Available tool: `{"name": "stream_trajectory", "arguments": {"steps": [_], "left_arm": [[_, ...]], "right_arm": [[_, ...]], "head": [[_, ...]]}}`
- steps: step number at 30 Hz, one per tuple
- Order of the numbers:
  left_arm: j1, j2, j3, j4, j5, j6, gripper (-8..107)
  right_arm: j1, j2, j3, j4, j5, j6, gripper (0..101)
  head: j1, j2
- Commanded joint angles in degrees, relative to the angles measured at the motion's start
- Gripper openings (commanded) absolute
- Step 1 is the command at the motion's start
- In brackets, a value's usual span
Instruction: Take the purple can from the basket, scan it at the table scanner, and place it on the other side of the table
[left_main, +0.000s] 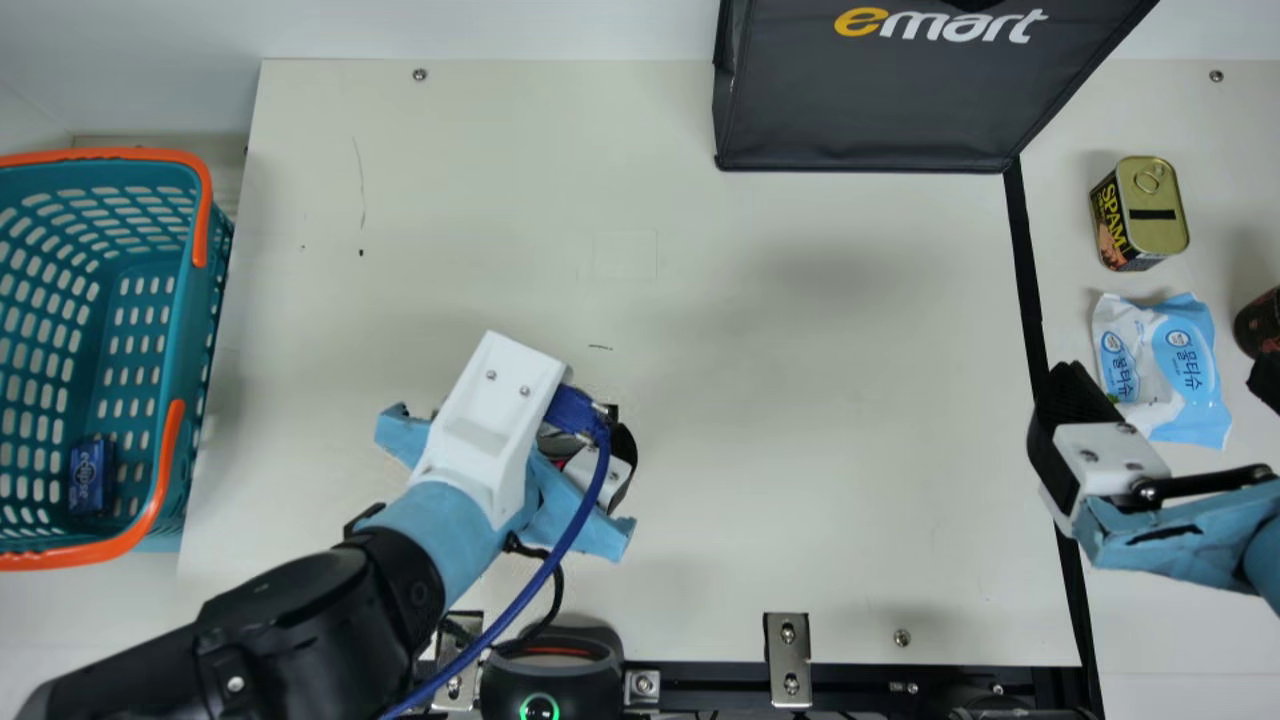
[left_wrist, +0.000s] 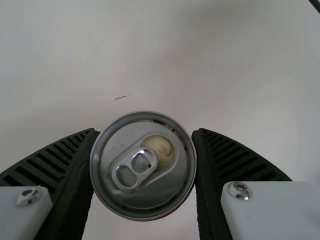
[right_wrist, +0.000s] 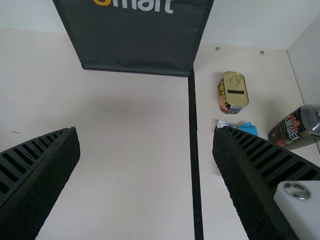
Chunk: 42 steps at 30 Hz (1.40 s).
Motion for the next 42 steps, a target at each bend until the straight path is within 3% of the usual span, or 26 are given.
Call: {"name": "stream_trajectory", "arguments": {"steps": [1,13,26,34,42], "left_arm": [[0.1,-0.4,0.5,-0.3,-1.4,2.2,-8],[4.1,-3.5,3.7,-6.6,-8.5,13.9,-8],[8.5,-6.4,5.9,-20.0,-14.6,38.5,-8],[10.7,-8.1,6.4,-29.8,-13.9,56.5,-8],[16.3,-8.7,4.2,-40.7,-9.9,75.1,-8]], "right_arm": [[0.0,0.0,0.0,0.0,0.0,0.0,95],[0.0,0.0,0.0,0.0,0.0,0.0,95],[0.0,0.0,0.0,0.0,0.0,0.0,95],[0.0,0.0,0.0,0.0,0.0,0.0,95],[0.0,0.0,0.0,0.0,0.0,0.0,95]], "head": [[-1.7,0.0],[-1.7,0.0],[-1.7,0.0],[-1.7,0.0],[-1.7,0.0]]}}
